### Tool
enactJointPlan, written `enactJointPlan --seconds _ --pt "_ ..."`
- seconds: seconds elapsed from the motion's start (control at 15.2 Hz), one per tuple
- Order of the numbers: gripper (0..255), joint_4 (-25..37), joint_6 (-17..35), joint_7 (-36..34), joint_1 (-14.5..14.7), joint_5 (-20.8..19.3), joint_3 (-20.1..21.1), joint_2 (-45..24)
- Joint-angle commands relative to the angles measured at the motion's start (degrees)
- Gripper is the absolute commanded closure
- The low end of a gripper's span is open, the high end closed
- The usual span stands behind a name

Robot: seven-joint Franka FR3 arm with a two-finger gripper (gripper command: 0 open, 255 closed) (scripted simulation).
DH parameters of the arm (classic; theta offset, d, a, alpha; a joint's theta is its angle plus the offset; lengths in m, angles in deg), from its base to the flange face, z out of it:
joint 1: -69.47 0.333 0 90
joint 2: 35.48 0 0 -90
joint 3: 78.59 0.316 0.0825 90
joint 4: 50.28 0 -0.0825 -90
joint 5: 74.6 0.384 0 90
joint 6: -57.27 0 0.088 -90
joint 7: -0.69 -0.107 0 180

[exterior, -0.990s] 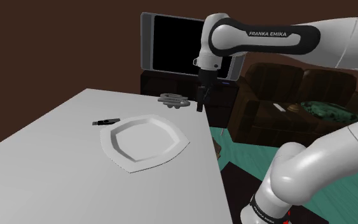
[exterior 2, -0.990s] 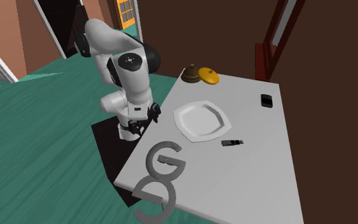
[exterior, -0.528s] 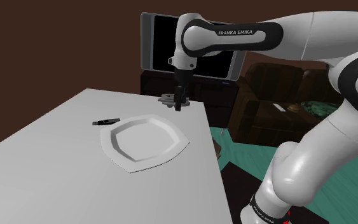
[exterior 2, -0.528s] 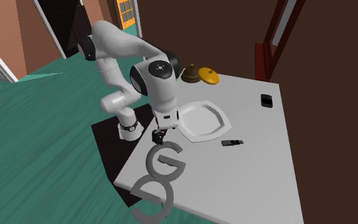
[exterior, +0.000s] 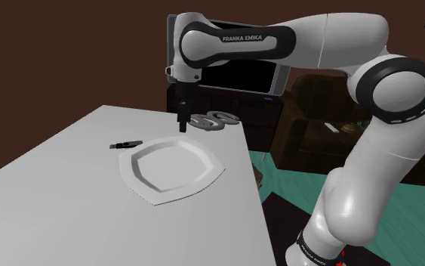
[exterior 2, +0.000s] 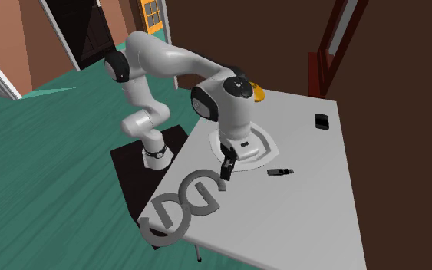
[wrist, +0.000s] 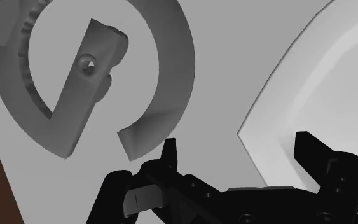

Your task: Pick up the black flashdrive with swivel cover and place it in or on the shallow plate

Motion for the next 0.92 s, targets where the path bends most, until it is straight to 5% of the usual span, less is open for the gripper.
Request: enactJointPlan --seconds 0.0,0.86 --pt "0 3.53 0.31 1.37 0.85 -0.4 0.85 -3.44" --pt "0 34.3 -4.3 7.31 9.12 -6.08 6.8 -27.27"
